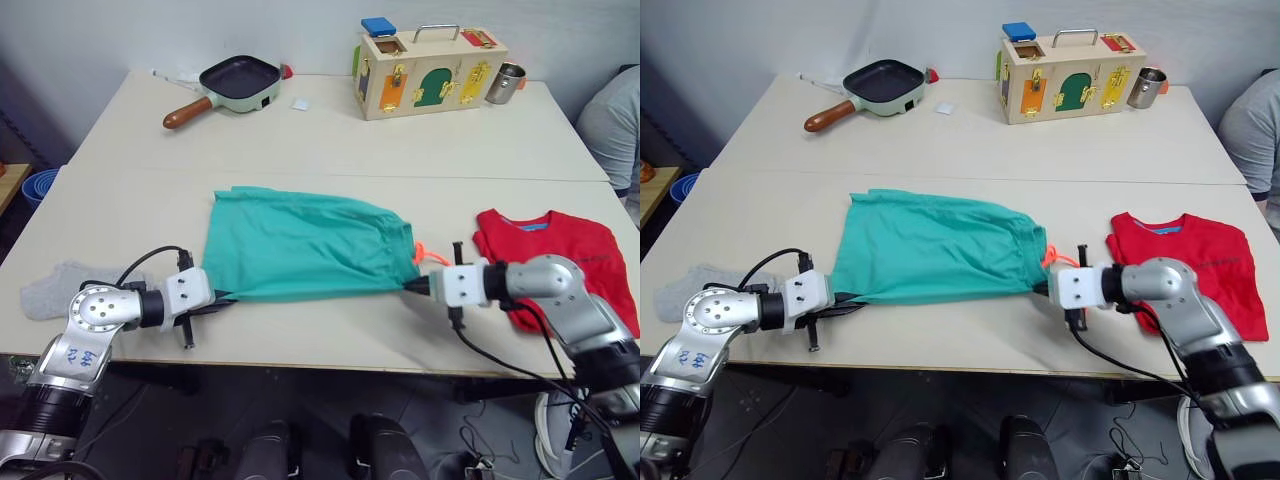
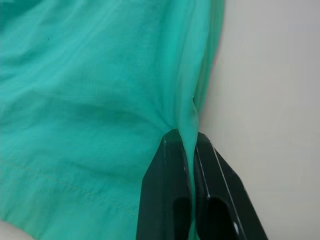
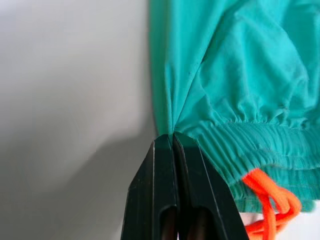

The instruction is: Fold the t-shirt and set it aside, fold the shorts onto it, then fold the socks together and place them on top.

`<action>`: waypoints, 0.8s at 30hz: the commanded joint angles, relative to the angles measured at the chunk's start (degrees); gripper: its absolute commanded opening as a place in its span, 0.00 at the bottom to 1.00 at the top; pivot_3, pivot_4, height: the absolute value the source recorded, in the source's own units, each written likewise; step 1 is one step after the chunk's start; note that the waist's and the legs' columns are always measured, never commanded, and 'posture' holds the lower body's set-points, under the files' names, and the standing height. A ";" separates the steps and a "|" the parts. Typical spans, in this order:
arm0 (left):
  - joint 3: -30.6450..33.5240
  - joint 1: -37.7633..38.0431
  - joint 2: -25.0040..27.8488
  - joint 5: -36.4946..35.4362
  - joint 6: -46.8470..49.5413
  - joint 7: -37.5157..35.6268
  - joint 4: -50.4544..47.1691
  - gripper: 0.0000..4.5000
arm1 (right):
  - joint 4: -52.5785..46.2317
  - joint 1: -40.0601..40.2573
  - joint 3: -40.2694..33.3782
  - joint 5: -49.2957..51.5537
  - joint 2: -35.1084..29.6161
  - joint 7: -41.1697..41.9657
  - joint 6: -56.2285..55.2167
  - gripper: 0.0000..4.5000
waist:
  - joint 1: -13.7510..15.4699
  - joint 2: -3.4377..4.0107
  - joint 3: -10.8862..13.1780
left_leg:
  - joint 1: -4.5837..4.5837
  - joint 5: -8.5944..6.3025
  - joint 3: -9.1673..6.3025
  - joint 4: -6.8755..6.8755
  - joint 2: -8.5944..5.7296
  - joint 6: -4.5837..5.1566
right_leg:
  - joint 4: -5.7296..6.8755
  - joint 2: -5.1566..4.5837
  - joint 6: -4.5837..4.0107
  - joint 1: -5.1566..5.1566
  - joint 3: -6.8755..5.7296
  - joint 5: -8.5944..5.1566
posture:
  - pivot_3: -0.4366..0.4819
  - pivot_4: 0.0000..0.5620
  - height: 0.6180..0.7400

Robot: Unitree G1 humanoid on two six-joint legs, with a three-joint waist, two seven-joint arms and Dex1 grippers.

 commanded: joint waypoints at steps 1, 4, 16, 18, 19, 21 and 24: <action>1.96 1.09 1.17 -1.31 -3.11 -2.61 1.80 0.01 | -4.37 5.74 -4.45 3.76 -4.59 2.95 3.50 0.00 | 0.16 0.00 0.00 | -0.01 0.00 0.00 0.01 -0.01 0.01 | 0.00 -0.01 0.00 0.01 0.00 0.00 | 0.48 0.27 1.00; 1.53 2.52 1.27 -3.06 -3.51 -5.32 -0.29 0.01 | -8.03 11.35 -7.10 5.57 -7.05 2.64 6.09 0.00 | 0.40 0.00 0.00 | -0.01 0.00 -0.02 0.02 -0.04 0.03 | 0.01 -0.07 0.00 0.00 -0.01 0.00 | 0.48 0.27 1.00; 8.39 10.72 3.09 -17.37 15.66 -8.20 -15.95 0.41 | -12.78 23.36 -17.92 21.64 -8.39 6.72 20.01 0.36 | 1.31 0.01 0.01 | 0.02 0.00 -0.02 0.00 -0.04 0.03 | -0.14 -0.07 0.00 -0.01 0.05 0.00 | 0.48 0.27 1.00; 12.08 11.32 2.48 -22.30 19.82 -7.00 -18.99 0.48 | -18.31 27.12 -23.43 31.79 -8.97 5.53 31.95 0.51 | 1.56 0.01 0.01 | 0.00 -0.01 -0.15 0.01 -0.03 0.05 | -0.22 -0.10 -0.01 0.05 0.02 0.00 | 0.48 0.27 1.00; 13.55 11.26 2.46 -24.79 22.42 -6.49 -20.28 0.48 | -21.10 28.81 -26.28 36.98 -9.11 4.22 37.56 0.59 | 1.58 0.01 0.01 | -0.02 -0.01 -0.19 0.01 -0.04 0.07 | -0.25 -0.13 -0.01 0.05 0.01 0.00 | 0.48 0.27 1.00; 15.48 10.27 1.99 -28.03 25.87 -5.32 -21.68 0.48 | -26.10 32.14 -31.81 47.53 -9.35 0.03 49.36 0.76 | 1.55 0.01 0.01 | 0.02 -0.03 -0.31 0.01 -0.04 0.08 | -0.28 -0.15 -0.02 0.14 -0.01 0.00 | 0.48 0.27 1.00; 14.80 5.91 -0.60 -29.52 28.06 -2.98 -20.90 0.36 | -30.58 36.56 -35.59 55.41 -9.87 -8.92 63.44 0.97 | 1.85 0.03 0.00 | 0.16 -0.13 -0.39 -0.03 -0.04 0.07 | -0.36 -0.16 -0.07 0.32 -0.05 -0.03 | 0.48 0.27 1.00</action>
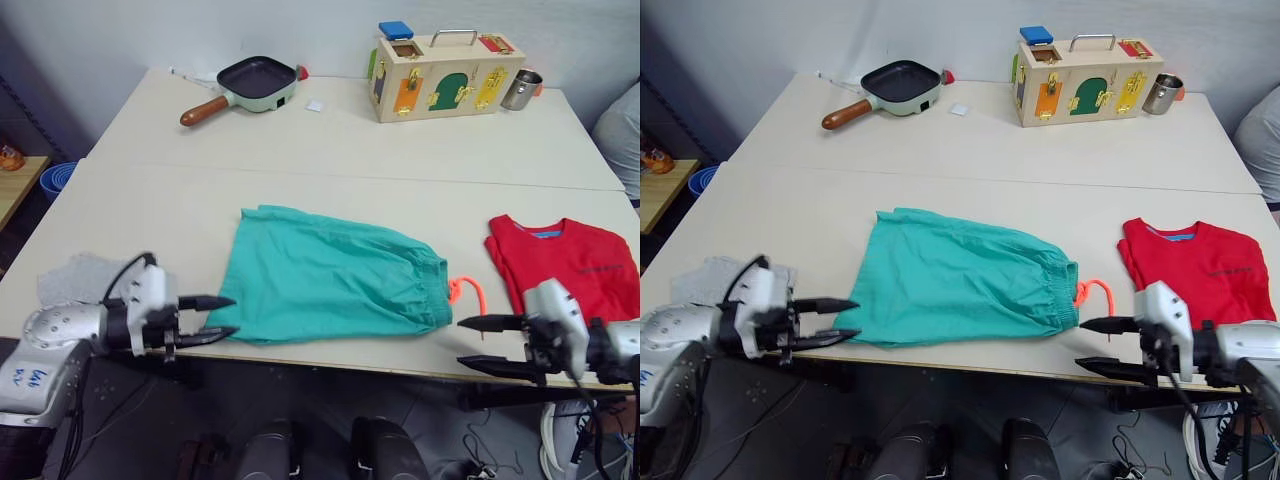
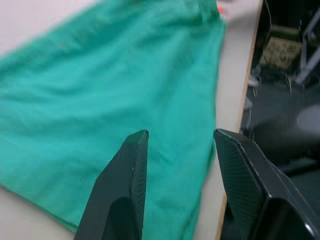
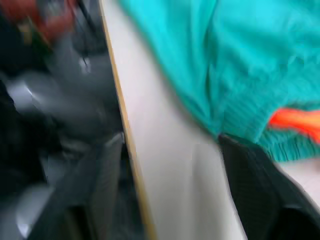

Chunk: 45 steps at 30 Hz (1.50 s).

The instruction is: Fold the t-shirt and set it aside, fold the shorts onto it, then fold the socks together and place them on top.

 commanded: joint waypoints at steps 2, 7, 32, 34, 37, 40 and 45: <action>-1.63 -5.86 -3.64 0.15 0.71 2.78 0.82 0.22 | -5.32 3.39 -4.63 12.86 0.18 -14.82 19.42 1.00 | 0.39 -0.01 -0.02 | 0.00 -0.09 -0.04 0.00 -0.01 -0.13 | -0.06 0.00 -0.01 0.03 0.00 0.00 | 0.48 0.27 1.00; -9.28 -14.86 -9.53 7.88 -5.40 2.18 8.88 0.01 | -5.79 1.97 -4.92 25.99 7.63 -34.11 27.30 1.00 | 1.21 -0.04 -0.03 | -0.04 -0.08 0.01 0.02 -0.09 -0.05 | -0.08 -0.02 0.00 0.01 -0.03 0.00 | 0.48 0.27 1.00; -20.91 -30.24 -23.12 28.72 -25.33 3.84 46.35 0.01 | 5.98 -16.83 10.50 19.82 44.06 -78.24 8.73 1.00 | -0.36 -1.00 -0.81 | -0.18 0.20 0.26 0.02 -0.05 0.09 | 0.33 0.10 0.06 -0.32 0.15 0.03 | 0.48 0.27 1.00; -21.39 -29.74 -22.76 29.38 -25.98 3.02 47.12 0.00 | 8.83 -18.63 11.92 14.79 45.61 -76.07 6.49 0.96 | -0.31 -1.05 -1.10 | -0.16 0.20 0.25 0.02 -0.06 0.10 | 0.33 0.08 0.06 -0.31 0.16 0.03 | 0.48 0.27 1.00; -21.45 -29.09 -22.54 29.56 -26.21 2.17 47.36 0.00 | 11.84 -21.15 12.68 9.24 48.25 -73.55 2.69 0.79 | -0.33 -0.98 -1.49 | -0.13 0.19 0.23 0.02 -0.10 0.11 | 0.30 0.04 0.06 -0.29 0.16 0.03 | 0.48 0.27 1.00; -20.48 -28.73 -22.52 28.94 -26.20 2.32 46.99 0.00 | 14.09 -24.06 11.51 5.44 51.11 -70.90 -2.14 0.56 | -0.45 -0.93 -1.57 | -0.10 0.19 0.22 -0.01 -0.10 0.11 | 0.31 0.01 0.05 -0.30 0.16 0.03 | 0.48 0.27 1.00; -18.57 -29.21 -23.46 28.56 -25.81 5.93 46.38 0.00 | 14.75 -26.35 9.10 -0.50 52.70 -68.91 -7.97 0.18 | -0.33 -0.72 -1.52 | -0.12 0.19 0.23 -0.04 -0.11 0.11 | 0.35 0.01 0.05 -0.33 0.17 0.03 | 0.48 0.27 1.00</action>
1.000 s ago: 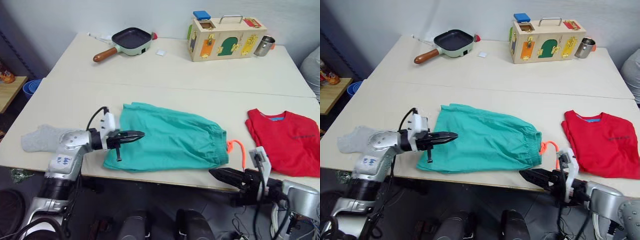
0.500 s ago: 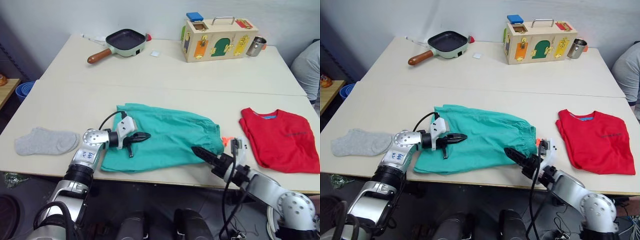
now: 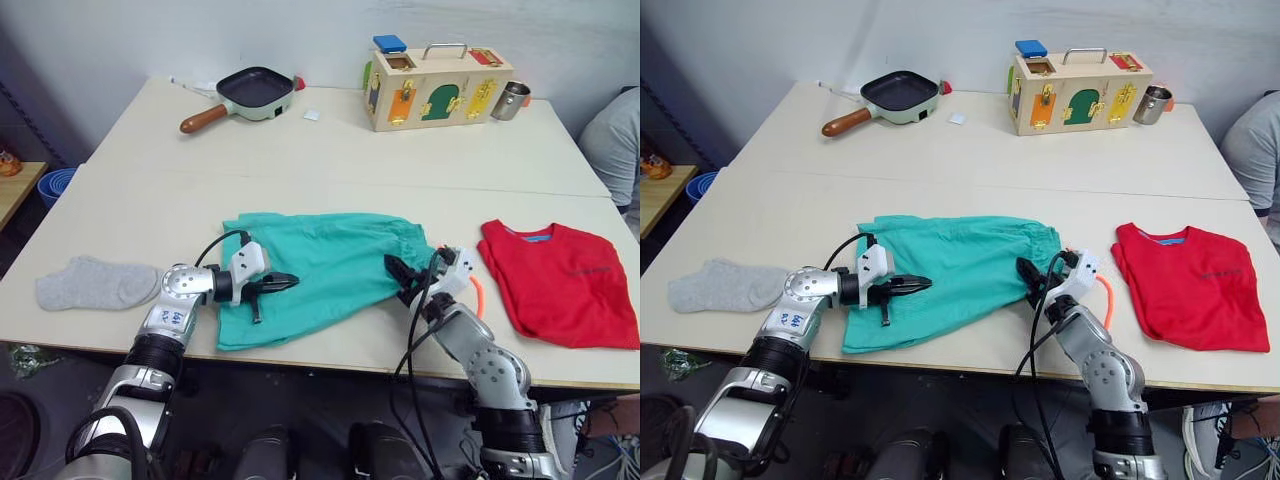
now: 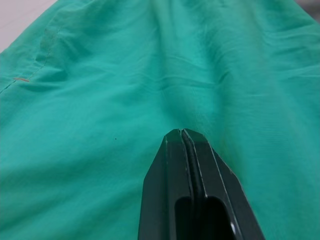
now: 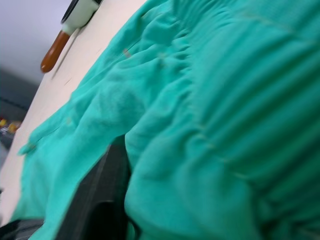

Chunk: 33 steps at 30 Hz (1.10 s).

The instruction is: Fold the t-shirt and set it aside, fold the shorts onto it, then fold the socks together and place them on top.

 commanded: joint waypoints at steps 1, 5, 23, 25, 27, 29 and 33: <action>1.79 0.53 -0.72 -0.20 1.65 3.58 -0.38 0.00 | -0.74 -0.72 -3.86 -4.70 -0.04 0.46 -4.95 0.12 | 0.11 0.06 0.04 | -0.02 0.00 -0.01 0.00 -0.01 0.00 | 0.01 -0.01 0.00 0.00 0.00 0.00 | 0.48 0.27 1.00; 3.19 -0.23 -3.08 -0.16 5.74 9.47 -2.40 0.00 | -7.59 -1.37 -1.07 -13.43 -5.96 4.82 -7.41 0.01 | 0.33 0.33 0.20 | -0.20 0.01 -0.06 0.00 -0.11 0.09 | 0.07 -0.12 0.03 -0.08 -0.06 0.01 | 0.48 0.27 1.00; 8.13 11.40 -0.44 -3.38 23.22 17.57 -23.13 0.00 | -8.05 -18.46 31.93 -37.44 -9.70 35.90 -7.10 0.01 | -1.19 0.41 0.26 | -0.19 0.02 0.01 -0.01 0.03 0.00 | 0.00 0.13 0.05 -0.09 -0.07 0.02 | 0.48 0.27 1.00; 9.81 14.42 1.38 -5.41 24.72 16.40 -27.81 0.00 | -5.08 -20.08 32.75 -39.90 -7.54 35.27 -7.49 0.01 | -1.53 0.41 0.26 | -0.19 0.03 -0.05 -0.04 0.05 -0.05 | 0.01 0.13 0.04 -0.11 -0.10 0.02 | 0.48 0.27 1.00; 11.39 17.24 3.19 -7.30 25.89 15.26 -31.74 0.00 | -2.47 -21.48 33.42 -42.06 -5.52 34.73 -7.17 0.01 | -1.53 0.43 0.27 | -0.20 0.03 -0.07 -0.06 0.05 -0.08 | 0.02 0.13 0.03 -0.13 -0.11 0.01 | 0.48 0.27 1.00; 12.95 19.84 4.98 -9.00 26.85 14.39 -34.83 0.00 | -0.61 -22.38 34.34 -43.92 -4.02 35.11 -7.53 0.01 | -1.54 0.44 0.28 | -0.20 0.03 -0.09 -0.06 0.04 -0.08 | 0.01 0.11 0.03 -0.13 -0.10 0.01 | 0.48 0.27 1.00; 15.27 22.23 7.50 -11.65 28.11 13.02 -38.13 0.00 | 0.60 -22.55 34.54 -41.99 -2.34 40.20 -4.91 0.01 | -1.32 0.45 0.29 | -0.21 0.01 -0.17 -0.06 0.00 -0.11 | 0.00 0.07 0.02 -0.11 -0.10 0.00 | 0.48 0.27 1.00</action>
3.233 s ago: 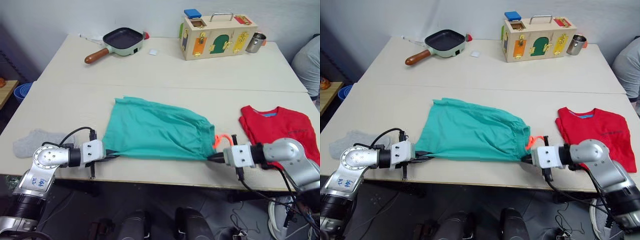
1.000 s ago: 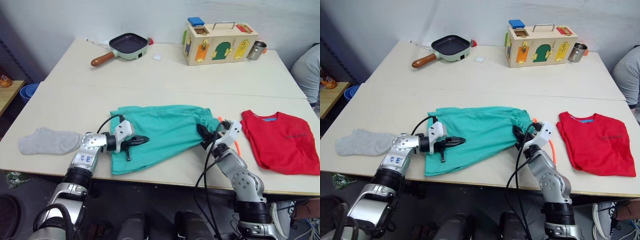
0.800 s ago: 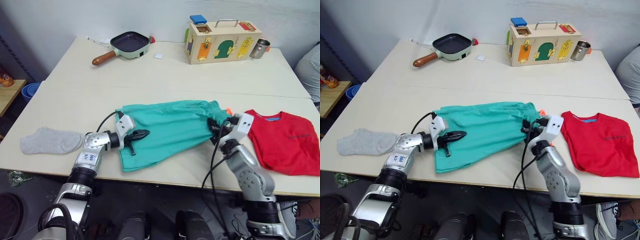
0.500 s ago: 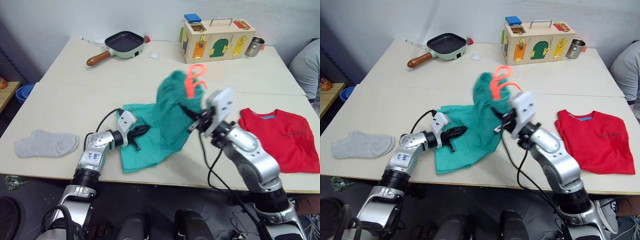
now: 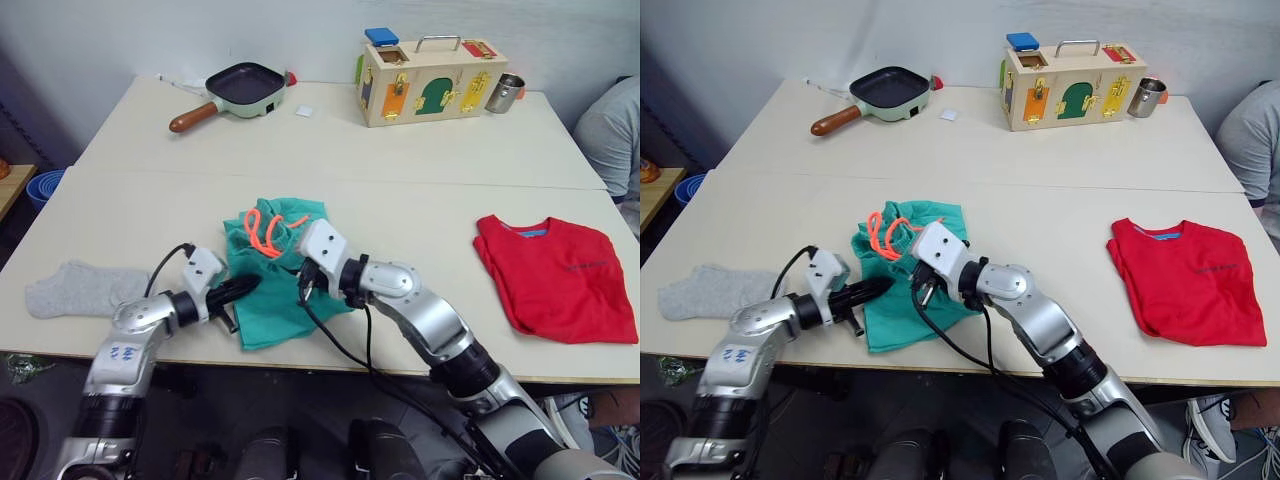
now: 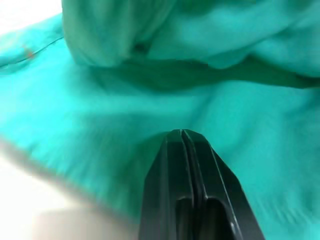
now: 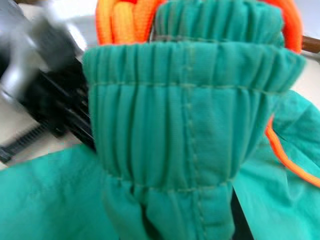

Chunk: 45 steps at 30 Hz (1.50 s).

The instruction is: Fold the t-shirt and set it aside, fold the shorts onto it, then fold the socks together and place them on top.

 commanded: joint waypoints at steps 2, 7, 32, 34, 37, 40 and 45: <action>3.33 1.01 2.64 -3.78 1.36 -1.81 -5.20 0.00 | -0.79 -0.30 -0.99 4.10 2.04 6.49 3.06 0.05 | -0.07 -0.01 0.00 | 0.00 -0.01 -0.01 0.00 -0.02 0.00 | -0.01 -0.02 0.00 0.01 0.02 0.00 | 0.48 0.27 1.00; 9.48 5.56 12.31 -12.14 9.00 -11.49 -8.91 0.00 | 0.97 -4.42 -4.18 12.20 -2.79 24.74 4.14 0.36 | -0.49 0.00 0.10 | 0.00 -0.04 -0.02 -0.08 -0.01 -0.05 | -0.04 -0.01 -0.01 -0.03 0.02 -0.01 | 0.48 0.27 1.00; -0.04 -3.42 6.09 -11.17 12.68 -2.14 -11.02 0.00 | 27.86 -5.00 -8.11 -2.06 0.93 20.68 -20.31 0.01 | -0.38 0.06 0.26 | 0.13 0.17 0.18 -0.64 -0.12 -0.22 | -0.08 0.10 -0.16 -0.13 0.09 -0.08 | 0.48 0.27 1.00; -3.75 -3.07 4.55 -7.58 10.67 -1.15 -9.16 0.00 | 32.62 -5.60 -7.46 -5.01 1.93 19.18 -24.44 0.01 | -0.47 0.05 0.26 | 0.12 0.18 0.18 -0.62 -0.08 -0.24 | -0.07 0.14 -0.16 -0.15 0.09 -0.08 | 0.48 0.27 1.00; -6.34 -2.02 2.48 -4.29 8.30 0.66 -6.26 0.00 | 37.98 -6.56 -9.04 -6.46 4.03 15.51 -27.39 0.01 | -0.58 0.05 0.26 | 0.14 0.20 0.20 -0.63 -0.06 -0.26 | -0.07 0.15 -0.16 -0.15 0.09 -0.08 | 0.48 0.27 1.00; -8.11 1.07 2.25 -1.18 6.67 1.68 -4.20 0.00 | 42.37 -7.50 -10.51 -7.34 4.95 13.22 -28.47 0.01 | -0.69 0.04 0.25 | 0.17 0.22 0.18 -0.58 -0.02 -0.27 | -0.06 0.14 -0.16 -0.09 0.09 -0.08 | 0.48 0.27 1.00; -8.56 7.20 3.57 2.54 -0.15 1.26 -3.38 0.00 | 50.18 -11.23 -17.14 -5.72 6.14 6.24 -29.93 0.01 | -1.17 0.18 0.16 | 0.47 0.26 0.15 -0.62 -0.01 -0.31 | -0.01 0.08 -0.16 0.12 0.14 -0.08 | 0.48 0.27 1.00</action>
